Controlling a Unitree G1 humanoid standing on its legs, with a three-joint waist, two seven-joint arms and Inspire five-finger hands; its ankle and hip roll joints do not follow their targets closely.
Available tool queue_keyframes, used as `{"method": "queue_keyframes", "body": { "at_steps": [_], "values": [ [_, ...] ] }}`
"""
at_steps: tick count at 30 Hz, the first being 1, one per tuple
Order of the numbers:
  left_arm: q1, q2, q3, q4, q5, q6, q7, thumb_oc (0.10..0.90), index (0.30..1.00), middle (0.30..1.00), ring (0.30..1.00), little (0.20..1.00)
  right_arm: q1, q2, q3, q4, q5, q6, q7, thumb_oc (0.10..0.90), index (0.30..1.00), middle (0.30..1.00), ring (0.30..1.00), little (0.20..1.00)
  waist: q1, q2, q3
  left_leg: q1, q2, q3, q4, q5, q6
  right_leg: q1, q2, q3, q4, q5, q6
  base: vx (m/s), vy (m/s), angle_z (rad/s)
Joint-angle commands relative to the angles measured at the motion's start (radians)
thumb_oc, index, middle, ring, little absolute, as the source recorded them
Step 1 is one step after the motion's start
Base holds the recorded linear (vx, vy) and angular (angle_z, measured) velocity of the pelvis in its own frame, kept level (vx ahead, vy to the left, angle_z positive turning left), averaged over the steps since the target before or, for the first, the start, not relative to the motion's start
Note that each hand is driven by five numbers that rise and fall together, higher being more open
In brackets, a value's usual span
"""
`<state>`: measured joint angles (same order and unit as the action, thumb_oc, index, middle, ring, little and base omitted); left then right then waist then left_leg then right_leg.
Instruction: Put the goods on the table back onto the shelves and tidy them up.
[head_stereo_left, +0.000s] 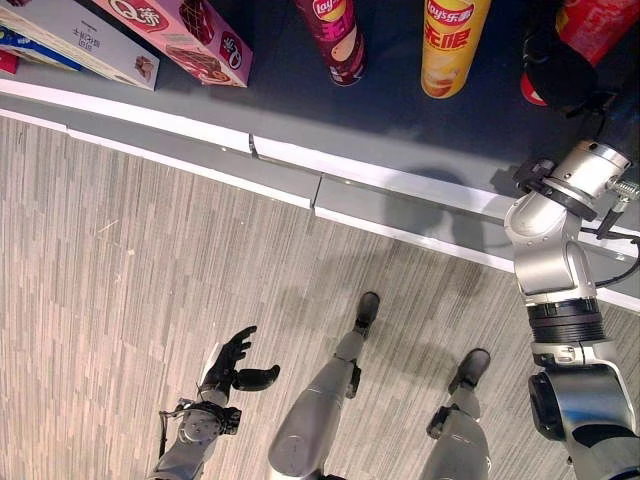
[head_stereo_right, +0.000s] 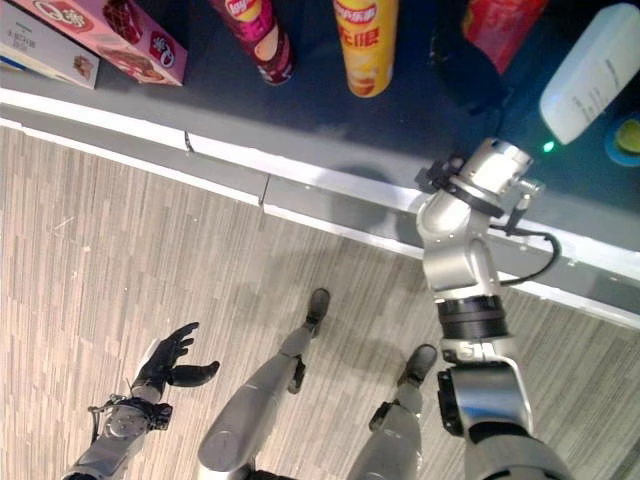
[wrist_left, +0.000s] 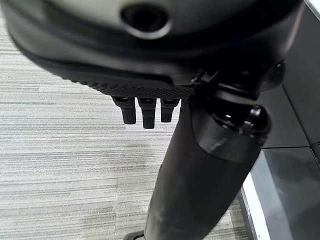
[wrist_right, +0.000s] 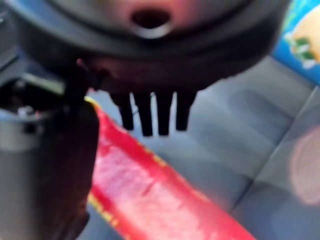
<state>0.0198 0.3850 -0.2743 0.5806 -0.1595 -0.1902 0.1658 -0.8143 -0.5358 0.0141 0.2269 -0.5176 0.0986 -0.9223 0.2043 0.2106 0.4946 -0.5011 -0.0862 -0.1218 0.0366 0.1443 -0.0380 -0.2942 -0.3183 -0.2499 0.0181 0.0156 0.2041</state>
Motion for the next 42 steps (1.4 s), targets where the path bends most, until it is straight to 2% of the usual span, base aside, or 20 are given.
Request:
{"method": "queue_keyframes", "body": {
  "at_steps": [1, 7, 13, 14, 15, 17, 20, 21, 22, 24, 26, 28, 30, 31, 33, 35, 36, 39, 41, 42],
  "values": [
    [0.021, 0.054, -0.025, 0.001, -0.013, -0.008, 0.042, 0.800, 0.900, 0.900, 0.900, 0.900, -0.023, -0.079, 0.020, -0.086, -0.016, -0.081, -0.060, 0.800, 0.900, 0.900, 0.900, 0.900, -0.001, 0.070, -0.027, -0.033, 0.073, -0.004, 0.081, -0.107, -0.035, -0.104, -0.037, 0.020, 0.171, -0.027, -0.021, -0.04, 0.004, -0.01],
    [0.015, 0.052, -0.031, 0.004, -0.008, -0.005, 0.042, 0.800, 0.900, 0.900, 0.900, 0.900, -0.001, -0.071, 0.020, -0.100, -0.014, -0.089, -0.063, 0.800, 0.900, 0.900, 0.900, 0.900, -0.003, 0.062, -0.034, -0.022, 0.077, -0.002, 0.083, -0.108, -0.037, -0.092, -0.037, 0.019, 0.168, -0.025, -0.020, -0.01, 0.001, 0.00],
    [0.013, 0.049, -0.037, 0.012, -0.010, 0.006, 0.031, 0.800, 0.900, 0.900, 0.900, 0.900, 0.036, -0.058, 0.019, -0.131, -0.001, -0.110, -0.048, 0.800, 0.900, 0.900, 0.900, 0.900, -0.006, 0.039, -0.052, 0.004, 0.087, 0.000, 0.075, -0.108, -0.042, -0.057, -0.027, 0.006, 0.144, -0.018, -0.018, 0.00, -0.007, 0.01],
    [0.007, 0.042, -0.043, 0.032, -0.003, 0.015, 0.023, 0.800, 0.900, 0.900, 0.900, 0.900, 0.082, -0.025, 0.024, -0.159, 0.017, -0.139, -0.035, 0.800, 0.900, 0.900, 0.900, 0.900, -0.008, 0.014, -0.071, 0.030, 0.099, -0.002, 0.064, -0.106, -0.045, -0.022, -0.018, -0.006, 0.120, -0.011, -0.017, 0.00, -0.041, 0.03],
    [0.008, 0.042, -0.044, 0.032, -0.003, 0.015, 0.023, 0.800, 0.900, 0.900, 0.900, 0.900, 0.085, -0.024, 0.023, -0.161, 0.017, -0.138, -0.034, 0.800, 0.900, 0.900, 0.900, 0.900, -0.008, 0.014, -0.070, 0.033, 0.099, -0.003, 0.062, -0.105, -0.045, -0.017, -0.018, -0.008, 0.116, -0.009, -0.017, 0.01, -0.044, 0.06],
    [0.004, 0.037, -0.045, 0.044, 0.001, 0.022, 0.022, 0.800, 0.900, 0.900, 0.900, 0.900, 0.129, 0.001, 0.030, -0.185, 0.027, -0.153, -0.019, 0.800, 0.900, 0.900, 0.900, 0.900, -0.013, -0.008, -0.084, 0.058, 0.106, -0.004, 0.051, -0.104, -0.047, 0.013, -0.011, -0.016, 0.099, -0.003, -0.016, 0.02, -0.039, 0.11],
    [0.011, 0.025, -0.034, 0.076, 0.011, 0.036, 0.016, 0.800, 0.900, 0.900, 0.900, 0.900, 0.228, 0.042, 0.046, -0.212, 0.048, -0.180, 0.017, 0.800, 0.900, 0.900, 0.900, 0.900, -0.027, -0.057, -0.127, 0.118, 0.126, -0.007, 0.008, -0.089, -0.052, 0.075, 0.008, -0.035, 0.055, 0.011, -0.015, 0.07, -0.050, 0.09],
    [0.020, 0.021, -0.021, 0.098, 0.018, 0.043, 0.013, 0.800, 0.900, 0.900, 0.900, 0.900, 0.283, 0.064, 0.063, -0.234, 0.058, -0.197, 0.051, 0.800, 0.900, 0.900, 0.900, 0.900, -0.033, -0.082, -0.155, 0.153, 0.140, -0.002, -0.018, -0.084, -0.055, 0.109, 0.017, -0.043, 0.032, 0.016, -0.014, 0.21, -0.069, -0.08],
    [0.035, 0.012, 0.005, 0.143, 0.038, 0.060, 0.008, 0.800, 0.900, 0.900, 0.900, 0.900, 0.363, 0.084, 0.081, -0.271, 0.085, -0.230, 0.105, 0.800, 0.900, 0.900, 0.900, 0.900, -0.049, -0.123, -0.202, 0.204, 0.164, 0.005, -0.052, -0.080, -0.061, 0.151, 0.033, -0.048, 0.001, 0.022, -0.013, 0.25, -0.063, -0.04],
    [0.049, 0.001, 0.034, 0.194, 0.065, 0.071, 0.006, 0.800, 0.900, 0.900, 0.900, 0.900, 0.435, 0.090, 0.102, -0.296, 0.114, -0.262, 0.172, 0.800, 0.900, 0.900, 0.900, 0.900, -0.067, -0.156, -0.244, 0.261, 0.182, 0.023, -0.086, -0.077, -0.066, 0.193, 0.048, -0.049, -0.025, 0.026, -0.012, 0.17, -0.027, -0.06],
    [0.054, -0.004, 0.044, 0.209, 0.068, 0.073, 0.008, 0.800, 0.900, 0.900, 0.900, 0.900, 0.462, 0.093, 0.109, -0.303, 0.125, -0.269, 0.191, 0.800, 0.900, 0.900, 0.900, 0.900, -0.073, -0.164, -0.257, 0.280, 0.187, 0.028, -0.096, -0.076, -0.068, 0.205, 0.052, -0.047, -0.030, 0.027, -0.013, 0.10, 0.007, -0.32],
    [0.076, -0.022, 0.076, 0.247, 0.081, 0.078, 0.006, 0.800, 0.900, 0.900, 0.900, 0.900, 0.561, 0.087, 0.112, -0.345, 0.170, -0.295, 0.276, 0.800, 0.900, 0.900, 0.900, 0.900, -0.098, -0.189, -0.290, 0.330, 0.199, 0.049, -0.114, -0.081, -0.072, 0.239, 0.063, -0.039, -0.047, 0.029, -0.012, 0.14, 0.014, -0.16],
    [0.078, -0.026, 0.087, 0.256, 0.086, 0.080, 0.005, 0.800, 0.900, 0.900, 0.900, 0.900, 0.589, 0.083, 0.114, -0.367, 0.184, -0.302, 0.308, 0.800, 0.900, 0.900, 0.900, 0.900, -0.107, -0.194, -0.297, 0.340, 0.203, 0.057, -0.117, -0.083, -0.074, 0.244, 0.067, -0.034, -0.052, 0.030, -0.011, 0.06, 0.015, -0.07],
    [0.089, -0.032, 0.109, 0.275, 0.096, 0.084, 0.009, 0.800, 0.900, 0.900, 0.900, 0.900, 0.664, 0.101, 0.117, -0.395, 0.305, -0.350, 0.399, 0.800, 0.900, 0.900, 0.900, 0.900, -0.129, -0.206, -0.316, 0.359, 0.210, 0.078, -0.123, -0.086, -0.079, 0.252, 0.072, -0.024, -0.064, 0.037, -0.009, 0.08, 0.035, -0.24],
    [0.096, -0.040, 0.117, 0.288, 0.099, 0.085, 0.004, 0.800, 0.900, 0.900, 0.900, 0.900, 0.699, 0.101, 0.119, -0.401, 0.358, -0.359, 0.438, 0.800, 0.900, 0.900, 0.900, 0.900, -0.137, -0.211, -0.328, 0.370, 0.214, 0.090, -0.124, -0.090, -0.080, 0.259, 0.075, -0.018, -0.072, 0.041, -0.008, 0.06, 0.030, -0.17],
    [0.101, -0.046, 0.139, 0.305, 0.108, 0.087, -0.004, 0.800, 0.900, 0.900, 0.900, 0.900, 0.768, 0.090, 0.127, -0.407, 0.466, -0.380, 0.545, 0.800, 0.900, 0.900, 0.900, 0.900, -0.155, -0.222, -0.343, 0.387, 0.220, 0.110, -0.124, -0.095, -0.084, 0.265, 0.080, -0.008, -0.080, 0.046, -0.008, 0.07, 0.021, -0.21],
    [0.102, -0.046, 0.163, 0.338, 0.118, 0.084, -0.031, 0.800, 0.900, 0.900, 0.900, 0.900, 0.833, 0.081, 0.142, -0.386, 0.613, -0.381, 0.683, 0.800, 0.900, 0.900, 0.900, 0.900, -0.175, -0.230, -0.365, 0.411, 0.227, 0.131, -0.124, -0.102, -0.088, 0.273, 0.083, 0.005, -0.080, 0.047, -0.007, 0.12, 0.026, -0.30],
    [0.099, -0.042, 0.176, 0.356, 0.120, 0.078, -0.049, 0.800, 0.900, 0.900, 0.900, 0.900, 0.884, 0.057, 0.155, -0.366, 0.706, -0.381, 0.771, 0.800, 0.900, 0.900, 0.900, 0.900, -0.185, -0.237, -0.376, 0.430, 0.229, 0.143, -0.124, -0.107, -0.092, 0.281, 0.087, 0.013, -0.079, 0.047, -0.007, 0.06, 0.005, -0.29],
    [0.090, -0.036, 0.182, 0.366, 0.125, 0.072, -0.077, 0.800, 0.900, 0.900, 0.900, 0.900, 0.916, 0.035, 0.182, -0.320, 0.809, -0.373, 0.870, 0.800, 0.900, 0.900, 0.900, 0.900, -0.194, -0.242, -0.384, 0.444, 0.232, 0.154, -0.124, -0.111, -0.095, 0.285, 0.088, 0.021, -0.074, 0.044, -0.007, 0.05, 0.007, -0.19],
    [0.083, -0.031, 0.183, 0.382, 0.128, 0.070, -0.094, 0.800, 0.900, 0.900, 0.900, 0.900, 0.962, 0.054, 0.196, -0.241, 0.917, -0.354, 0.955, 0.800, 0.900, 0.900, 0.900, 0.900, -0.204, -0.244, -0.392, 0.456, 0.232, 0.164, -0.124, -0.115, -0.097, 0.290, 0.089, 0.030, -0.073, 0.041, -0.007, 0.07, 0.017, -0.24]
  ]
}}
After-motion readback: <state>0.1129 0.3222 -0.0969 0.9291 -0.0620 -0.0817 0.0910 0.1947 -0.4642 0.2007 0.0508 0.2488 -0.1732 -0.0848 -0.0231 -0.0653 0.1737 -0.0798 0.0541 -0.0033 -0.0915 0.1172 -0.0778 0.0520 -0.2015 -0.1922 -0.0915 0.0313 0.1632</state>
